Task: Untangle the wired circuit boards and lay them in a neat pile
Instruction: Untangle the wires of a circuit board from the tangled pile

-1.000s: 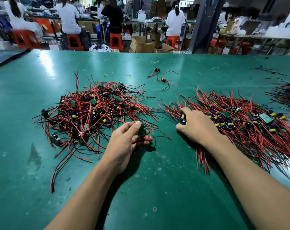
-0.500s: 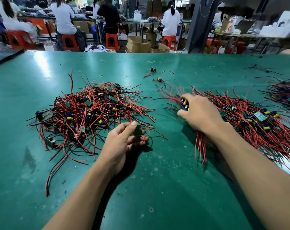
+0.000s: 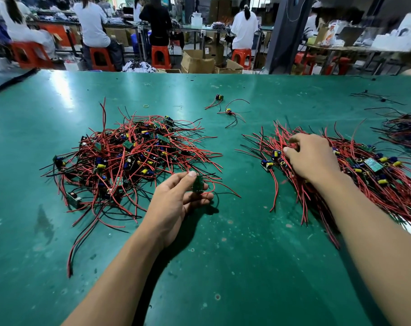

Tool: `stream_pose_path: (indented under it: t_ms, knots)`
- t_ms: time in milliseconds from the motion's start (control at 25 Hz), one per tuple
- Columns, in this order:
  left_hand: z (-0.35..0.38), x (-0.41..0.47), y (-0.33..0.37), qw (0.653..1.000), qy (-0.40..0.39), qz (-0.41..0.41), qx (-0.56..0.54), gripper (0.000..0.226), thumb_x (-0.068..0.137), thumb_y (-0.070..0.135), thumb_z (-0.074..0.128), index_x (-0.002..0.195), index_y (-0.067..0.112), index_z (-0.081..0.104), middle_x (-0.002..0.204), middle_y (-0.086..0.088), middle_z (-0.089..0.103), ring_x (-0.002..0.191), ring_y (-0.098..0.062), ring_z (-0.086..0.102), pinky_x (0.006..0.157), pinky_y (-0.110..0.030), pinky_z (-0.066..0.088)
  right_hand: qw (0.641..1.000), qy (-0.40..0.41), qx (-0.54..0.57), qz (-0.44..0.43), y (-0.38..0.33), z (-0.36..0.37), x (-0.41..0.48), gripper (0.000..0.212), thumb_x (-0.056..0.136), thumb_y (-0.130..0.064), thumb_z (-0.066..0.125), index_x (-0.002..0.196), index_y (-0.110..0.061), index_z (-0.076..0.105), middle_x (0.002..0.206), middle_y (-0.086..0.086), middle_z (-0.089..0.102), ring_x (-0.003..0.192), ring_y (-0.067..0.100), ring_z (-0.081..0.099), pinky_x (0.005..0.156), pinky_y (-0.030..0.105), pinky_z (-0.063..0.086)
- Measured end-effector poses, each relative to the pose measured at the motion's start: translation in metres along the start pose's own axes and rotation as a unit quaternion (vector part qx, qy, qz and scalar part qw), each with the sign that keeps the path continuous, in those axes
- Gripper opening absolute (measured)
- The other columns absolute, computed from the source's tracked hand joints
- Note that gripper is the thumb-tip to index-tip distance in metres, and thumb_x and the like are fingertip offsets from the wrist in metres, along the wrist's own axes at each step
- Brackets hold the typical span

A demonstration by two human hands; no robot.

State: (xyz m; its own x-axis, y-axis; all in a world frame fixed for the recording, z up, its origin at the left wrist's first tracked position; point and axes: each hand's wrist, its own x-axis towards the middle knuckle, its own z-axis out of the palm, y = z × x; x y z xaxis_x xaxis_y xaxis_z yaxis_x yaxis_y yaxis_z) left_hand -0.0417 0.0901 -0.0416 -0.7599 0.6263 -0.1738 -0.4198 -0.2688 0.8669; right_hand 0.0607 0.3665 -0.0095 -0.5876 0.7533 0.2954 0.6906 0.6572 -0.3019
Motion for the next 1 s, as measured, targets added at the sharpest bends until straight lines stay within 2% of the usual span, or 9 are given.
stream_pose_path:
  t_ms: [80,160,280,440,520,640,840,920,1000]
  knots:
    - [-0.001,0.0,0.0,1.0,-0.002,-0.001,0.0,0.021,0.095,0.018,0.057,0.105,0.0,0.057,0.08,-0.014,0.069,0.07,-0.027,0.069,0.067,-0.03,0.059,1.0,0.011,-0.005,0.014,0.005,-0.004,0.0,0.028,0.097,-0.032,0.061,0.118,-0.016,0.07,0.12,0.019,0.065,0.11,0.039,0.059,0.088,0.043,0.048]
    - [-0.001,-0.001,0.001,1.0,-0.003,-0.003,0.002,0.022,0.095,0.019,0.057,0.105,-0.001,0.057,0.083,-0.015,0.069,0.07,-0.027,0.069,0.067,-0.03,0.059,0.999,0.021,-0.027,0.015,0.003,-0.008,-0.005,0.032,0.097,-0.038,0.06,0.118,-0.017,0.071,0.119,0.019,0.064,0.11,0.04,0.059,0.087,0.043,0.048]
    - [-0.001,0.0,0.001,1.0,-0.001,-0.002,0.002,0.021,0.095,0.019,0.057,0.105,0.0,0.057,0.082,-0.014,0.068,0.069,-0.027,0.069,0.066,-0.03,0.059,0.998,0.016,-0.069,-0.003,-0.014,-0.007,-0.015,0.055,0.088,-0.057,0.065,0.127,-0.019,0.064,0.132,0.018,0.055,0.123,0.039,0.049,0.099,0.047,0.042]
    - [-0.002,0.0,-0.001,1.0,0.0,0.001,0.003,0.019,0.096,0.018,0.057,0.104,0.001,0.057,0.081,-0.014,0.069,0.07,-0.028,0.069,0.066,-0.029,0.06,0.986,-0.101,-0.121,0.054,-0.025,0.005,-0.026,0.084,0.075,-0.073,0.067,0.137,-0.019,0.049,0.147,0.019,0.038,0.135,0.041,0.035,0.105,0.053,0.036]
    - [-0.001,0.0,-0.002,1.0,0.001,0.001,0.007,0.017,0.096,0.018,0.056,0.102,0.001,0.057,0.082,-0.015,0.068,0.069,-0.028,0.069,0.063,-0.028,0.06,0.981,-0.132,-0.134,0.039,-0.016,0.008,-0.028,0.085,0.079,-0.069,0.066,0.143,-0.019,0.043,0.15,0.017,0.035,0.138,0.039,0.033,0.108,0.051,0.036]
    - [0.0,0.001,-0.002,1.0,0.002,0.002,0.002,0.015,0.096,0.017,0.056,0.101,0.002,0.056,0.081,-0.016,0.067,0.066,-0.027,0.068,0.06,-0.027,0.059,0.987,-0.131,-0.096,-0.007,0.005,0.006,-0.03,0.083,0.088,-0.058,0.063,0.154,-0.023,0.028,0.156,0.013,0.031,0.142,0.035,0.03,0.111,0.05,0.034]
    - [0.0,0.001,-0.001,1.0,0.0,0.005,0.005,0.018,0.096,0.017,0.055,0.104,0.001,0.056,0.083,-0.016,0.067,0.067,-0.027,0.068,0.062,-0.028,0.06,0.996,-0.06,-0.036,-0.06,0.027,0.008,-0.037,0.07,0.094,-0.034,0.061,0.155,-0.025,0.028,0.15,0.011,0.04,0.134,0.034,0.04,0.103,0.048,0.042]
    - [0.0,-0.001,0.0,1.0,-0.001,0.003,0.007,0.02,0.096,0.017,0.055,0.107,0.0,0.056,0.085,-0.017,0.066,0.068,-0.027,0.068,0.064,-0.028,0.059,0.996,-0.05,-0.037,-0.069,0.028,0.011,-0.038,0.067,0.095,-0.035,0.06,0.155,-0.025,0.03,0.149,0.011,0.042,0.134,0.033,0.04,0.105,0.048,0.042]
    - [0.001,-0.002,0.0,1.0,-0.003,0.004,0.009,0.022,0.097,0.017,0.055,0.109,-0.001,0.056,0.086,-0.018,0.066,0.069,-0.027,0.068,0.065,-0.029,0.059,0.994,-0.059,-0.057,-0.076,0.027,0.014,-0.038,0.071,0.095,-0.044,0.058,0.156,-0.025,0.026,0.149,0.011,0.042,0.137,0.033,0.038,0.106,0.048,0.038]
